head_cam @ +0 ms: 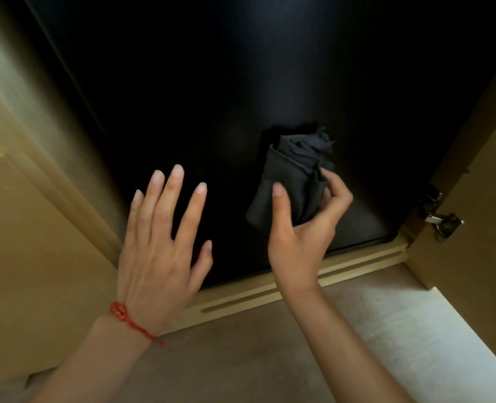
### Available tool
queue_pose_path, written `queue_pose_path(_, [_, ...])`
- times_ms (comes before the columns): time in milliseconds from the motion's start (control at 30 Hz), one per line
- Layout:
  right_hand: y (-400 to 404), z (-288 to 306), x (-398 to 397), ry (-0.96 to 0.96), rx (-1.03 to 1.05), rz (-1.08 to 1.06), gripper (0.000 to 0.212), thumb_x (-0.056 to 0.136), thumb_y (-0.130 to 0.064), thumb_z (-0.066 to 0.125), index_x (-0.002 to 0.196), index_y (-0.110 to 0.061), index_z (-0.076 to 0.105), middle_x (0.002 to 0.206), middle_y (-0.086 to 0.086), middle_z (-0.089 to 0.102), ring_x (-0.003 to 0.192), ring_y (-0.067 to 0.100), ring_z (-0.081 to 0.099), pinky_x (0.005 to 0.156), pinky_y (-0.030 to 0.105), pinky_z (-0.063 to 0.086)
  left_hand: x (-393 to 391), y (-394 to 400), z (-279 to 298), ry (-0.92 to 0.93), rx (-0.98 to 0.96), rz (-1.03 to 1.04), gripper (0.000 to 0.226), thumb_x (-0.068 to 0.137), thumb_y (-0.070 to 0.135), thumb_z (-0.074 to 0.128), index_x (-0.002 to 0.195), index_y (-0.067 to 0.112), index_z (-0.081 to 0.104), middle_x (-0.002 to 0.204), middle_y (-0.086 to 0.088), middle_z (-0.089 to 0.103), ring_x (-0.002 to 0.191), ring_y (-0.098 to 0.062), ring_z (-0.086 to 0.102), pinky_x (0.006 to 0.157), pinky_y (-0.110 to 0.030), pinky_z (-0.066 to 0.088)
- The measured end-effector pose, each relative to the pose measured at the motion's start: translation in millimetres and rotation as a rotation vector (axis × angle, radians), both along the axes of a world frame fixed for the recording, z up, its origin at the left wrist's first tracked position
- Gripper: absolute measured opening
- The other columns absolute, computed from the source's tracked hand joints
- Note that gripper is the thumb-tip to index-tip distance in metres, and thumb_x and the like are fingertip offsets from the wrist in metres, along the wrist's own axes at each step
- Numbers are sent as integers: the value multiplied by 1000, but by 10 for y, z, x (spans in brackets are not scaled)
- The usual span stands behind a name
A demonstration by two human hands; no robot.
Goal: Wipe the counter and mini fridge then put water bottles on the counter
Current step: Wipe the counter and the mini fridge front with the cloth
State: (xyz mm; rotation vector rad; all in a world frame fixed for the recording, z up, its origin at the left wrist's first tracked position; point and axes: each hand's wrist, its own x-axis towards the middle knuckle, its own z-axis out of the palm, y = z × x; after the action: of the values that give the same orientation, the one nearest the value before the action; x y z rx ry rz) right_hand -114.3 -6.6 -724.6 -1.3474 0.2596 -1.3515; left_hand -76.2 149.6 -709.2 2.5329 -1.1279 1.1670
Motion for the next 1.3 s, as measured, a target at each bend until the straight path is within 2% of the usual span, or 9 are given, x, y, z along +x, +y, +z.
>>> queue_pose_path(200, [34,-345,-29,90,38,-92,41,85,-17,63,114,-21,33,110,-15,48,99,-14,52,78,3,41,-11,160,-48,22,-4,34,64,86,27,48,142,10,22,148,-20,16,140,-33,11,115,-46,12])
queue_pose_path(367, [134,-748,-94,185,224,-53,43,88,-12,58,118,-19,28,109,-17,46,96,-21,50,75,-1,40,-76,285,-39,-2,-5,45,62,86,25,47,142,8,25,148,-20,18,140,-34,14,115,-45,11])
queue_pose_path(567, [252,-739,-64,150,302,-35,44,89,-12,57,120,-20,28,111,-14,46,99,-17,52,76,2,42,-117,397,19,-82,26,44,61,86,24,48,140,8,27,146,-20,22,139,-33,16,115,-45,13])
queue_pose_path(700, [344,-511,-35,128,207,-13,43,87,-9,59,118,-19,30,114,-14,43,101,-16,50,82,3,41,-115,454,76,-134,10,69,62,86,24,50,141,8,27,147,-19,21,140,-32,14,116,-45,11])
queue_pose_path(867, [512,-11,63,83,-29,-20,46,85,-16,64,112,-34,32,113,-16,46,105,-4,53,86,10,43,-94,547,133,-163,-38,104,64,86,25,51,142,7,26,147,-20,20,140,-33,13,116,-45,11])
queue_pose_path(967, [578,136,106,78,-133,-14,43,85,-19,63,118,-22,34,114,-8,49,107,6,55,87,16,46,-70,620,145,-180,-51,132,64,86,24,51,142,6,26,147,-21,20,140,-33,14,117,-46,10])
queue_pose_path(1100, [580,99,108,95,-271,-67,45,86,-15,62,121,-13,33,117,8,46,109,13,53,90,16,47,-78,698,100,-176,-39,145,65,86,24,51,142,6,25,146,-21,20,140,-32,12,116,-47,10])
queue_pose_path(1200, [610,-138,62,193,-404,-83,50,81,-7,67,118,-12,34,112,9,44,108,12,49,92,12,42,-109,723,66,-141,-30,139,65,87,25,49,143,6,23,147,-21,19,141,-32,10,116,-47,11])
queue_pose_path(1300, [667,-412,-41,348,-361,19,50,79,-8,69,116,-12,35,109,6,49,105,0,47,86,10,42,-165,721,53,-86,-50,128,65,86,25,49,143,6,22,147,-21,18,141,-33,9,117,-46,11])
